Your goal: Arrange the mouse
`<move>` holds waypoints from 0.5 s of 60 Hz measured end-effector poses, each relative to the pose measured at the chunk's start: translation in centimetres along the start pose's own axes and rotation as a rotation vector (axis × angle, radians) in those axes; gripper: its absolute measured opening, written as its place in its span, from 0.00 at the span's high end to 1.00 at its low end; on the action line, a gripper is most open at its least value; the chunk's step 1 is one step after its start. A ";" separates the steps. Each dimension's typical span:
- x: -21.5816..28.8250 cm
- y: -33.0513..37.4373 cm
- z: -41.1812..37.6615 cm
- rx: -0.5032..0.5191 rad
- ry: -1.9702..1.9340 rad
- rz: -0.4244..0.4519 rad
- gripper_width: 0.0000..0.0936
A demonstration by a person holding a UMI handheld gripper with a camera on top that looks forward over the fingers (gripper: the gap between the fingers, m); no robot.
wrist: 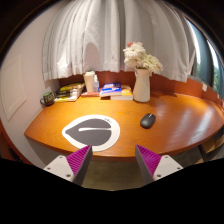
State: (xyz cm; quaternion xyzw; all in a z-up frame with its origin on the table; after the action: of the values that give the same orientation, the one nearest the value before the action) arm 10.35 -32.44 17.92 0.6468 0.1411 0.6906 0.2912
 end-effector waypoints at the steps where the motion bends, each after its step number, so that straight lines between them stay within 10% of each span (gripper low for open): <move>1: -0.6 -1.1 0.4 -0.009 -0.002 -0.015 0.08; 30: -0.8 -21.5 9.3 -0.106 -0.014 -0.117 0.09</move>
State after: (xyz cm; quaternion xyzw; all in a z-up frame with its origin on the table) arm 24.16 -17.66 6.12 0.6258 0.1398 0.6746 0.3656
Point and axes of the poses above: the point between the fingertips, and its own axes, seen from behind it with the camera up: z to the right, x up, y backward, against the way the camera looks, the point moved 10 cm from there along y, backward, against the way the camera looks, and after that the axes turned 15 degrees about -x, right-handed, at the moved point
